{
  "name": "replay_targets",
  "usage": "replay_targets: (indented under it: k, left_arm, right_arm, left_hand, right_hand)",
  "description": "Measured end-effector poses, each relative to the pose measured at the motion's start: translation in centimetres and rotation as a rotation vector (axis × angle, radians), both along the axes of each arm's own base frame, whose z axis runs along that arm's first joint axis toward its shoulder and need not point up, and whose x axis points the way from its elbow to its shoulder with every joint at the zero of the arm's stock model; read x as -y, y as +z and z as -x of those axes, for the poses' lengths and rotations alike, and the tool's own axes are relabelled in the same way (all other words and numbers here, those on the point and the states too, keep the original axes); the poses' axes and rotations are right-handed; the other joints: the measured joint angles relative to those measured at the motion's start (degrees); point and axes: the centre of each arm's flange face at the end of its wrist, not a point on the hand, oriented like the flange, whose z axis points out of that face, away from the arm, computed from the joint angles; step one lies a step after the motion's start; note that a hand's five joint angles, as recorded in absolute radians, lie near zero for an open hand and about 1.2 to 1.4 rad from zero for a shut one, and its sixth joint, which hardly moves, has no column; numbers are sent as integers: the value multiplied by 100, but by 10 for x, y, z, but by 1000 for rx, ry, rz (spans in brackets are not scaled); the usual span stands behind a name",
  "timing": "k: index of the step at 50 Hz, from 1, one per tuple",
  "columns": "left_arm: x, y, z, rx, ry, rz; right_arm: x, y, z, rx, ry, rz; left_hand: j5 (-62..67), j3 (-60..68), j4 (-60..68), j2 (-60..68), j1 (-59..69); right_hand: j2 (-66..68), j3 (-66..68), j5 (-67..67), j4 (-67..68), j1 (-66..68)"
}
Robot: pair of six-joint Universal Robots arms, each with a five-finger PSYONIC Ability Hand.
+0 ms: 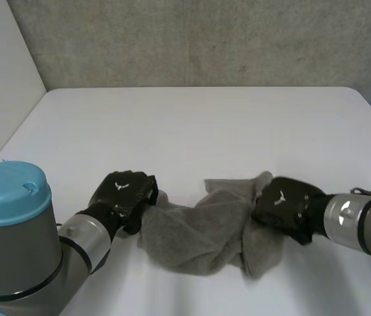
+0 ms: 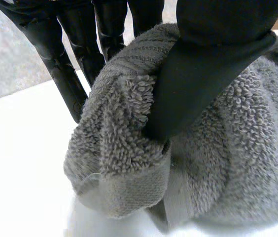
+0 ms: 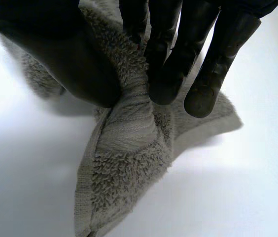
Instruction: Fold the towel.
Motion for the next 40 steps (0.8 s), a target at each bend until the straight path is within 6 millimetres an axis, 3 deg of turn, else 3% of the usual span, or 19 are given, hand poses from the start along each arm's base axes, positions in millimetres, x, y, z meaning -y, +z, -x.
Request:
replay_targets:
  k: [5, 7, 8, 11, 13, 20, 26, 32, 40]
  left_arm:
    - [-6, 7, -4, 11, -3, -4]
    - [-9, 11, -5, 10, -5, -3]
    - [-11, 14, -6, 9, -7, -3]
    - [-15, 21, -8, 7, -11, 5]
    - [-16, 26, -9, 6, -12, 15]
    - [-6, 42, -10, -2, 2, 83]
    - [15, 58, -9, -33, 35, 153]
    - [39, 61, -5, -46, 71, 173]
    - [61, 41, 4, -19, 80, 122]
  right_arm:
    - [-16, 5, 7, -38, 8, -100]
    - [-20, 9, 9, -43, 12, -123]
    - [-22, 13, 11, -41, 12, -128]
    - [-20, 25, 12, 1, 8, -109]
    - [-15, 34, 11, 51, -4, -87]
    - [14, 59, 10, 284, -123, -36]
    - [42, 66, 8, 464, -260, -61]
    - [71, 52, 2, 557, -396, -142]
    - [83, 17, -23, 505, -436, -218]
  left_hand:
    - [-160, -152, -156, -161, -167]
    - [-580, -574, -579, -575, -587]
    - [-1272, -1260, -1273, -1263, -1266]
    - [-3191, -3611, -3614, -3619, -3612]
    - [-3823, -4579, -4587, -4586, -4568]
    - [-4413, -5486, -5487, -5492, -5482]
    - [-4441, -5509, -5513, -5515, -5508]
    - [-4449, -5131, -5140, -5132, -5112]
    - [-4449, -4489, -4499, -4490, -4498]
  right_hand:
    - [-398, -491, -364, -497, -312]
    - [-1843, -1940, -1802, -1939, -1702]
    - [-3225, -3189, -3115, -3190, -3093]
    - [-5632, -5748, -5704, -5742, -5445]
    - [-6049, -6224, -6139, -6181, -5904]
    - [-6101, -6292, -6139, -6200, -6071]
    - [-6101, -6292, -6139, -6200, -6088]
    - [-6101, -6292, -6139, -6200, -6088]
    - [-6101, -6292, -6139, -6200, -6088]
